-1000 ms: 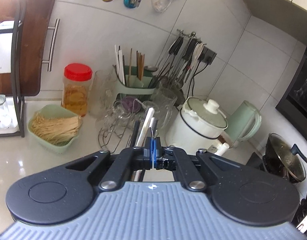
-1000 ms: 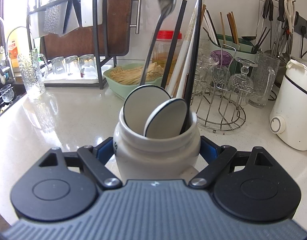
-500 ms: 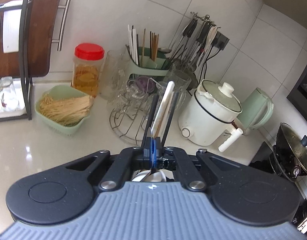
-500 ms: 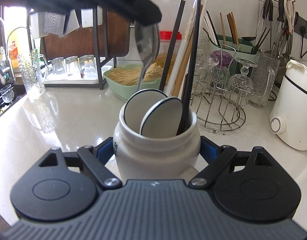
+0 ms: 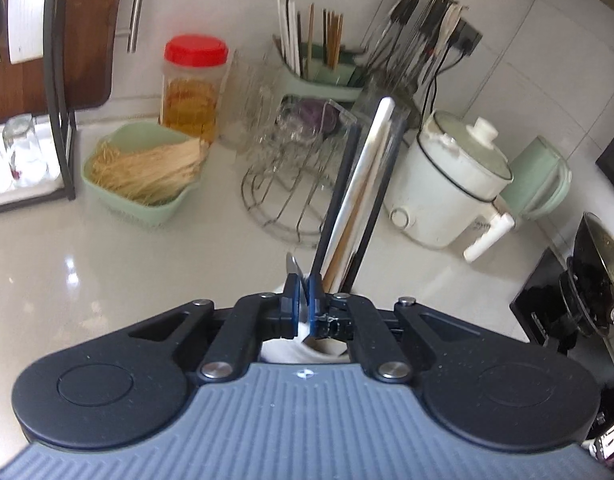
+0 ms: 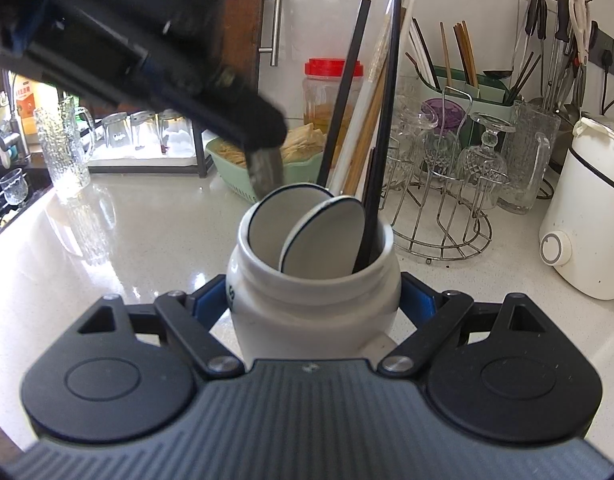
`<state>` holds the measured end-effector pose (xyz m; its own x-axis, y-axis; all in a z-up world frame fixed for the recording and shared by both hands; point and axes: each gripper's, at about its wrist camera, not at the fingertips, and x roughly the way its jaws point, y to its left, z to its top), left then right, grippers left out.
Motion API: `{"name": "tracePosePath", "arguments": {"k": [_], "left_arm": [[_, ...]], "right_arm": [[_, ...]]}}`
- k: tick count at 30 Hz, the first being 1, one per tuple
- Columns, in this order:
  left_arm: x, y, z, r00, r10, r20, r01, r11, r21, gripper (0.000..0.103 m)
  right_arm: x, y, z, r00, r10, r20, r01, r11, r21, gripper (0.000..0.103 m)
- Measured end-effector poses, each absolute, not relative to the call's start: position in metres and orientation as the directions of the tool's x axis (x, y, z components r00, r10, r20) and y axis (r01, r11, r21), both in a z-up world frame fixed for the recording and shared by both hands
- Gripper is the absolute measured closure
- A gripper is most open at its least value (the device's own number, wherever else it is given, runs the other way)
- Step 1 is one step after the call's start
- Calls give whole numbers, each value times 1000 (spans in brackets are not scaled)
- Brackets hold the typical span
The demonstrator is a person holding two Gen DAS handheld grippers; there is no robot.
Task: Organize utensils
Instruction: 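Lower the metal spoon handle-first into the jar and open the left gripper, then set the jar on the counter and open the right gripper while withdrawing the left gripper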
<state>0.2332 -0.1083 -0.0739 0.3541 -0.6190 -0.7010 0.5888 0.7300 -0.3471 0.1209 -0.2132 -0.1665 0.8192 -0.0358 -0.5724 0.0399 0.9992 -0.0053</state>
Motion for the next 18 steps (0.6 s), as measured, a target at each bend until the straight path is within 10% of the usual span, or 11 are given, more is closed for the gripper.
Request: {"name": "tracePosePath", "arguments": {"k": [4,18], "left_arm": [[232,-103,-71,368,-608,-703,592,736,-327,46],[231,-69,-26,512,-550,-660,588,784,-196,13]], "right_arm": [[123,-215,-166,816,-23,-578,36,999,11,9],[125,-215,-145,826,-40,-562,82,995,50,0]]}}
